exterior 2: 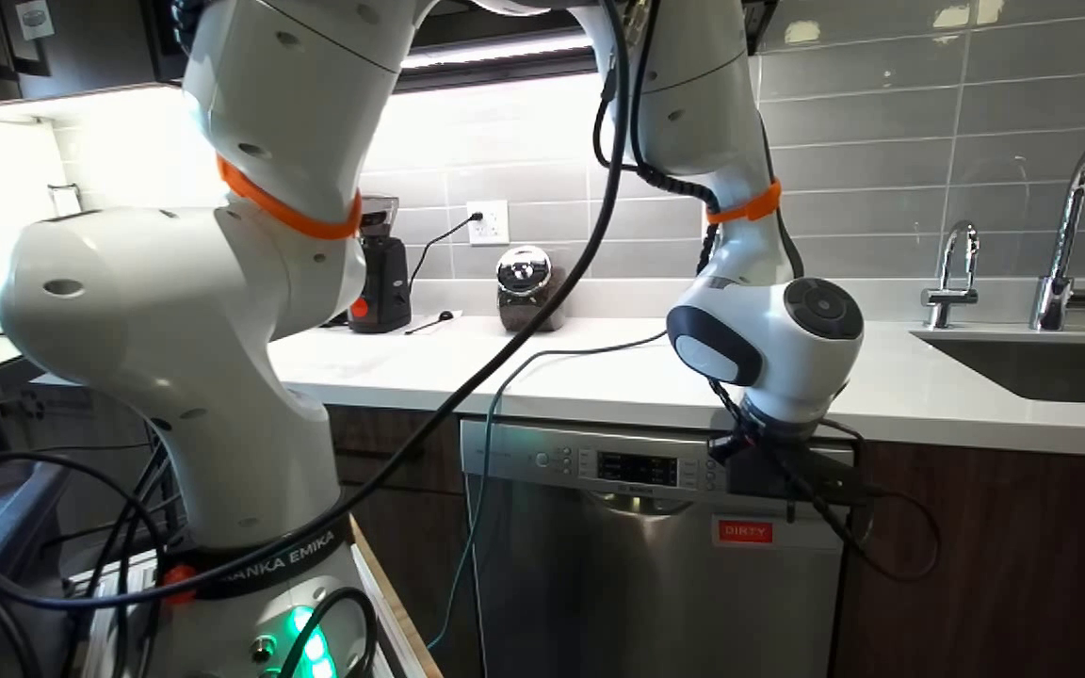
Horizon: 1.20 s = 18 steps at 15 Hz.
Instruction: Press the bottom right button of the washing machine
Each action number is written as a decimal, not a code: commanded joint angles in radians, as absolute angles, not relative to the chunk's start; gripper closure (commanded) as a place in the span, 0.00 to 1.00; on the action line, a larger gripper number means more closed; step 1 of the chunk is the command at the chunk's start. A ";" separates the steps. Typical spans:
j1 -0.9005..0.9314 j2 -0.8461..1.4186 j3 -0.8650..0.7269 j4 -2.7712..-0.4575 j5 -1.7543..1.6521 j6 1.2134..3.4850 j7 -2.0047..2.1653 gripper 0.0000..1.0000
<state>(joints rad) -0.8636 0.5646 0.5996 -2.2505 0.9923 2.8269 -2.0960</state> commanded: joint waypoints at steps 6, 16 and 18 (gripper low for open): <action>-0.814 0.519 0.562 -2.287 0.969 2.862 -2.005 1.00; -0.655 0.422 0.410 -2.368 0.848 2.918 -1.774 0.29; -0.615 0.398 0.369 -2.387 0.801 2.916 -1.717 0.14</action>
